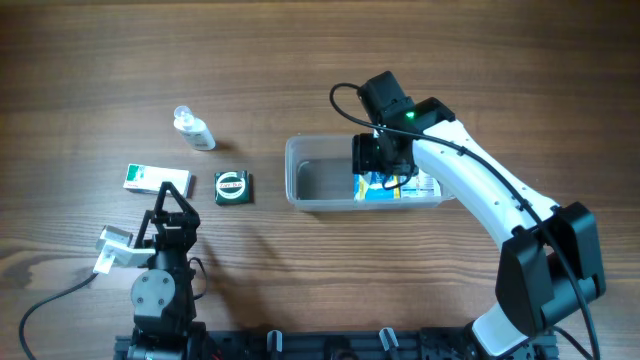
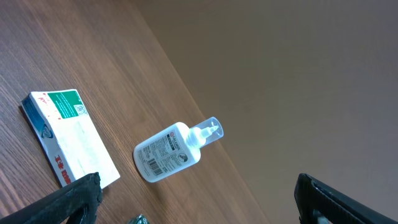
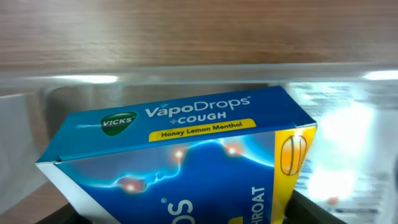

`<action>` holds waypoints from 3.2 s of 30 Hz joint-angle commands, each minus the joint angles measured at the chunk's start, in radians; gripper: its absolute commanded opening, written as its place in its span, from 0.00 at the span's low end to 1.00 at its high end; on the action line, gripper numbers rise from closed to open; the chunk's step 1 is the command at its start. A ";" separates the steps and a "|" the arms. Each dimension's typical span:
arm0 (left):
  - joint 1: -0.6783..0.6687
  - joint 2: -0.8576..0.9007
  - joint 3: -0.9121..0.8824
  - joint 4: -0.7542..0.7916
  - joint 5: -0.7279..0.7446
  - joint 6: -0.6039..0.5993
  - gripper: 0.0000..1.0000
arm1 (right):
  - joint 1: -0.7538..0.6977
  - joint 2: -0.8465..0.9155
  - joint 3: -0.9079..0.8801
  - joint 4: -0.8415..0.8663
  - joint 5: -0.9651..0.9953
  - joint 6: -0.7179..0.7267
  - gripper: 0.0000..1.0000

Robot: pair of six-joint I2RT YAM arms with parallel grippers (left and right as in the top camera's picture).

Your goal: Pack container

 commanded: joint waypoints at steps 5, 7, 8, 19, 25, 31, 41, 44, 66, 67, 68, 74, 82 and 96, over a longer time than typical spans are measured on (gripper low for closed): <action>0.007 -0.007 -0.004 0.000 -0.014 -0.009 1.00 | 0.003 0.016 -0.012 -0.050 0.111 0.012 0.62; 0.007 -0.007 -0.004 0.000 -0.014 -0.009 1.00 | 0.003 0.016 -0.012 -0.050 0.111 0.011 0.64; 0.007 -0.007 -0.004 0.000 -0.014 -0.009 1.00 | 0.003 0.016 -0.012 -0.050 0.111 0.009 0.64; 0.007 -0.007 -0.004 0.000 -0.014 -0.009 1.00 | 0.003 0.016 -0.012 -0.073 0.097 -0.117 0.73; 0.007 -0.007 -0.004 0.000 -0.014 -0.009 1.00 | 0.003 0.016 -0.012 -0.081 0.031 -0.081 0.80; 0.007 -0.007 -0.004 0.000 -0.014 -0.009 1.00 | 0.003 0.016 -0.012 -0.055 0.031 -0.061 0.80; 0.007 -0.007 -0.004 0.000 -0.014 -0.009 1.00 | 0.003 0.016 -0.012 -0.061 -0.021 -0.114 0.80; 0.007 -0.007 -0.004 0.000 -0.014 -0.009 1.00 | 0.003 0.016 -0.012 -0.067 -0.021 -0.130 0.83; 0.007 -0.007 -0.004 0.000 -0.014 -0.009 1.00 | 0.003 0.016 -0.012 -0.052 -0.040 -0.191 0.13; 0.007 -0.007 -0.004 0.000 -0.014 -0.009 1.00 | 0.003 0.016 -0.012 -0.050 -0.039 -0.192 0.11; 0.007 -0.007 -0.004 0.000 -0.014 -0.009 1.00 | 0.003 0.016 -0.012 -0.042 -0.040 -0.192 0.09; 0.007 -0.007 -0.004 0.000 -0.014 -0.009 1.00 | 0.010 0.001 -0.003 0.037 -0.107 -0.271 0.13; 0.007 -0.007 -0.004 0.000 -0.014 -0.009 1.00 | -0.082 -0.369 0.024 0.120 -0.037 -0.214 0.15; 0.007 -0.007 -0.004 0.000 -0.014 -0.009 1.00 | -0.407 -0.789 0.023 0.096 0.032 -0.146 1.00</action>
